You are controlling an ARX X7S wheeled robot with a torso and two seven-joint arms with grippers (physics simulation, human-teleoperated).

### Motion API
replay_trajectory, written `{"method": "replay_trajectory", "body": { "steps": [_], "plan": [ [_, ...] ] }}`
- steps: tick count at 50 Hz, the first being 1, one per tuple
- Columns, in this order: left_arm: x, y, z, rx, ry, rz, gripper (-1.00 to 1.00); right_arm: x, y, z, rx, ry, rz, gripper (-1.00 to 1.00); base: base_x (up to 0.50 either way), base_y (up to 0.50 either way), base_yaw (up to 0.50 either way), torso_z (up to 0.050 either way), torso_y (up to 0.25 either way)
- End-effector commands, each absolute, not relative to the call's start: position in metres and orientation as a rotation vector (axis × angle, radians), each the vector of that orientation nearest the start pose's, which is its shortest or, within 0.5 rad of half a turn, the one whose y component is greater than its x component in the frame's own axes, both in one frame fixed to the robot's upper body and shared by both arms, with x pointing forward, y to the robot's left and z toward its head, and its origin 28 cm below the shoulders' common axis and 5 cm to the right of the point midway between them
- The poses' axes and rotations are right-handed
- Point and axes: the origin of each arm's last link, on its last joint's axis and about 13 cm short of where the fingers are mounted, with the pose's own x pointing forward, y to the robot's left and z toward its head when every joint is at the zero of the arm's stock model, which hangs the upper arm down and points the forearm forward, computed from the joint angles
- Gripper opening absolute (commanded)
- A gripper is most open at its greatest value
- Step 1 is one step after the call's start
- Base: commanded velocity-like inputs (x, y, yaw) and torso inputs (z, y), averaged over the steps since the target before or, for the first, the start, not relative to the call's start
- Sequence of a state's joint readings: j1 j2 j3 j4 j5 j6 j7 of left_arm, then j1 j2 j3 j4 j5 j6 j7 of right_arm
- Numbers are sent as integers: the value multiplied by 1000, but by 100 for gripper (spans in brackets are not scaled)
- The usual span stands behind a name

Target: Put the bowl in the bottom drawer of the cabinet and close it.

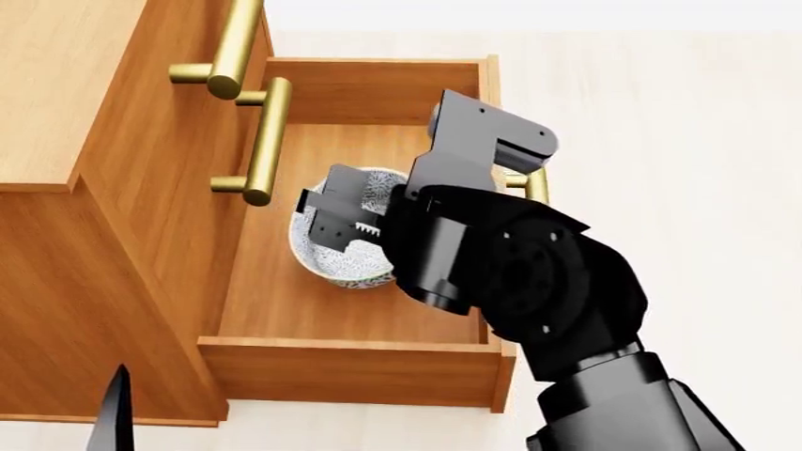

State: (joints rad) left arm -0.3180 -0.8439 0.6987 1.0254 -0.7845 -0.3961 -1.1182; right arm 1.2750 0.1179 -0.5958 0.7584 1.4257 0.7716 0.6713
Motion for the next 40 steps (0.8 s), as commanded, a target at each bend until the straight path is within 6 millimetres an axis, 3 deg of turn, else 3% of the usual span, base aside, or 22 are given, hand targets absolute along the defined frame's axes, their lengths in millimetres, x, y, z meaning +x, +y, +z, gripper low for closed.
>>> {"method": "replay_trajectory", "body": {
  "steps": [1, 23, 40],
  "plan": [
    [148, 194, 170, -20, -213, 7, 100, 380, -25, 221, 349, 640, 110, 100, 0, 0, 0, 0, 0],
    [149, 193, 169, -18, -211, 2, 100, 376, -30, 248, 321, 598, 104, 100, 0, 0, 0, 0, 0],
    [149, 192, 170, -18, -211, 1, 100, 373, -28, 257, 304, 580, 114, 100, 0, 0, 0, 0, 0]
  ]
}}
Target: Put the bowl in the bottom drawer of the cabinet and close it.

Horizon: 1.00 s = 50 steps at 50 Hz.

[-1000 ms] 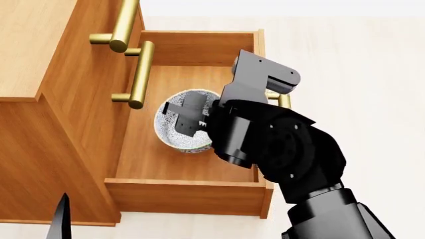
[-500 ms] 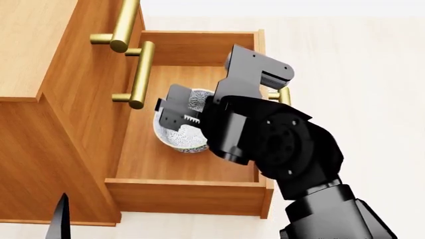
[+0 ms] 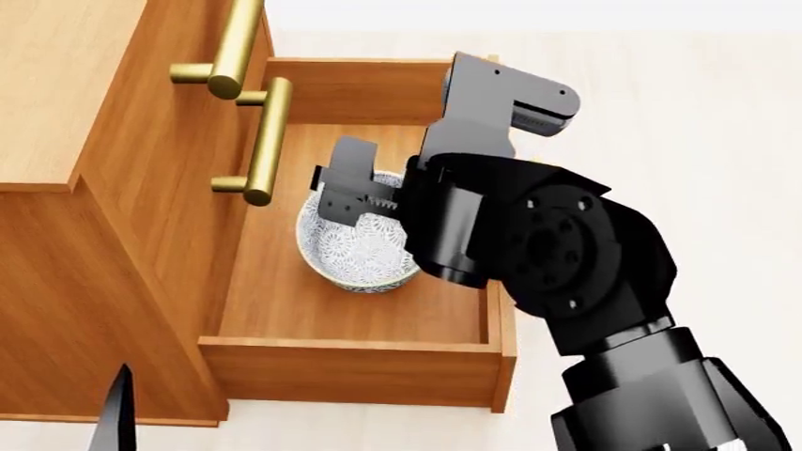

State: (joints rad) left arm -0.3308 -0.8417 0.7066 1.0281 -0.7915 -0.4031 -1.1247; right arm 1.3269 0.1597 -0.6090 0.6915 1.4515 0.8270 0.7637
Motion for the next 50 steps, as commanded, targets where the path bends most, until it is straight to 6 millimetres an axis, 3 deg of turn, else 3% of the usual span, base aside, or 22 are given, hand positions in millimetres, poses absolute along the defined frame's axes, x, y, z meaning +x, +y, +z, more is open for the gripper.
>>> {"method": "replay_trajectory", "body": {
  "steps": [1, 13, 24, 33, 39, 42, 50],
  "plan": [
    [149, 192, 170, -18, -211, 0, 100, 373, -28, 258, 303, 578, 118, 100, 0, 0, 0, 0, 0],
    [149, 193, 170, -17, -212, 1, 100, 369, -25, 261, 305, 567, 145, 100, 0, 0, 0, 0, 0],
    [149, 192, 170, -17, -212, -1, 100, 361, -31, 279, 304, 520, 165, 100, 0, 0, 0, 0, 0],
    [149, 194, 171, -19, -216, 3, 100, 340, -44, 292, 328, 444, 207, 100, 0, 0, 0, 0, 0],
    [148, 194, 172, -18, -219, 5, 100, 322, -55, 291, 368, 412, 248, 100, 0, 0, 0, 0, 0],
    [148, 193, 172, -18, -218, 2, 100, 317, -63, 287, 392, 397, 171, 100, 0, 0, 0, 0, 0],
    [149, 192, 172, -17, -218, 1, 100, 286, -78, 283, 404, 281, 166, 100, 0, 0, 0, 0, 0]
  ]
}}
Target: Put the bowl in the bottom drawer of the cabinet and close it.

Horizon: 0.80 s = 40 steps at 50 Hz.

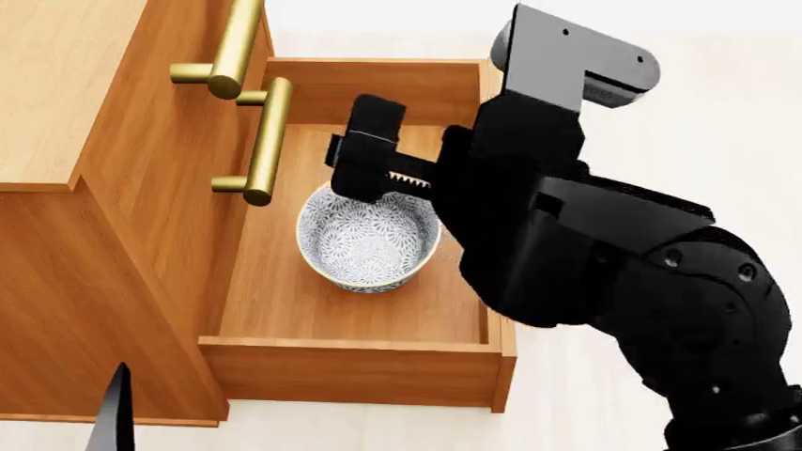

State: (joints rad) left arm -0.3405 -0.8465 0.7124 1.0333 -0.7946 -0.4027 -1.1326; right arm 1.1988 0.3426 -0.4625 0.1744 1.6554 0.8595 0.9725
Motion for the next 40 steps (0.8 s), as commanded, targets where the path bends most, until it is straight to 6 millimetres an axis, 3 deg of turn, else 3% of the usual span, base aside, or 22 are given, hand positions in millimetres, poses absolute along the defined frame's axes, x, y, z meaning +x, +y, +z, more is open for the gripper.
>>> {"method": "replay_trajectory", "body": {
  "steps": [1, 7, 10, 13, 15, 20, 28, 29, 31, 33, 40],
  "plan": [
    [149, 192, 172, -17, -217, 0, 100, 280, -81, 279, 385, 257, 163, 100, 0, 0, 0, 0, 0],
    [148, 192, 172, -15, -218, -2, 100, 262, -92, 265, 394, 213, 162, 100, 0, 0, 0, 0, 0],
    [148, 192, 172, -15, -217, -3, 100, 255, -95, 259, 282, 109, 151, 100, 0, 0, 0, 0, 0],
    [148, 191, 172, -15, -217, -5, 100, 246, -100, 251, 275, -2, 130, 100, 0, 0, 0, 0, 0],
    [148, 191, 172, -16, -216, -7, 100, 244, -105, 245, 180, -63, 98, 100, 0, 0, 0, 0, 0],
    [148, 190, 171, -11, -216, -8, 100, 244, -115, 232, 167, -142, 32, 100, 0, 0, 0, 0, 0],
    [148, 190, 170, -13, -216, -9, 100, 240, -126, 211, 68, -194, -68, 100, 0, 0, 0, 0, 0],
    [149, 190, 169, -13, -215, -9, 100, 237, -128, 207, -13, -245, -87, 100, 0, 0, 0, 0, 0],
    [149, 190, 170, -14, -215, -8, 100, 237, -131, 201, 38, -207, -106, 100, 0, 0, 0, 0, 0],
    [149, 189, 170, -12, -215, -11, 100, 236, -134, 192, -49, -217, -141, 100, 0, 0, 0, 0, 0],
    [148, 190, 171, -13, -216, -11, 100, 229, -139, 166, -60, -224, -196, 100, 0, 0, 0, 0, 0]
  ]
}}
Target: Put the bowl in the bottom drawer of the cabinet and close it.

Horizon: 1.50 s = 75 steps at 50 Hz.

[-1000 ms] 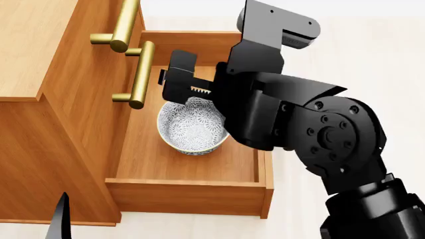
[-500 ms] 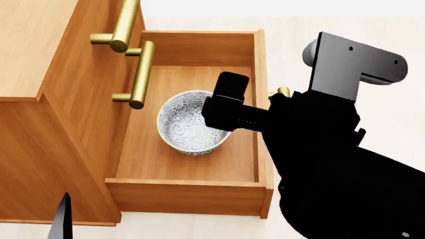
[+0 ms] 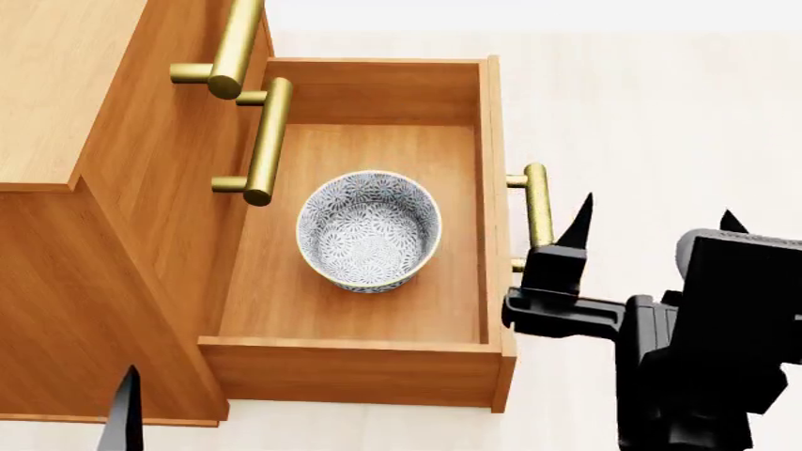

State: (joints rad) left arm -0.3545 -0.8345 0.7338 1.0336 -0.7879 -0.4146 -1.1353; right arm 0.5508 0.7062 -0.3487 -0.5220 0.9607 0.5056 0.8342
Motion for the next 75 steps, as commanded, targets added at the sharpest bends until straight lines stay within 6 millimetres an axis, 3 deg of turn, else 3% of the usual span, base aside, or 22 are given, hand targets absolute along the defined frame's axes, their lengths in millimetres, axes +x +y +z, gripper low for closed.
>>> {"method": "replay_trajectory", "body": {
  "steps": [1, 13, 16, 30, 75],
  "plan": [
    [148, 190, 171, -13, -215, -11, 100, 229, -139, 164, -65, -218, -194, 100, 0, 0, 0, 0, 0],
    [147, 190, 173, -14, -219, -13, 100, 230, -126, 141, -201, -225, -193, 100, 0, 0, 0, 0, 0],
    [147, 191, 173, -14, -221, -8, 100, 230, -126, 129, -187, -216, -198, 100, 0, 0, 0, 0, 0],
    [147, 191, 174, -10, -220, -10, 100, 233, -129, 107, -173, -181, -234, 100, 0, 0, 0, 0, 0],
    [148, 190, 172, -4, -218, -11, 100, 232, -122, 71, -92, -125, -212, 100, 0, 0, 0, 0, 0]
  ]
}}
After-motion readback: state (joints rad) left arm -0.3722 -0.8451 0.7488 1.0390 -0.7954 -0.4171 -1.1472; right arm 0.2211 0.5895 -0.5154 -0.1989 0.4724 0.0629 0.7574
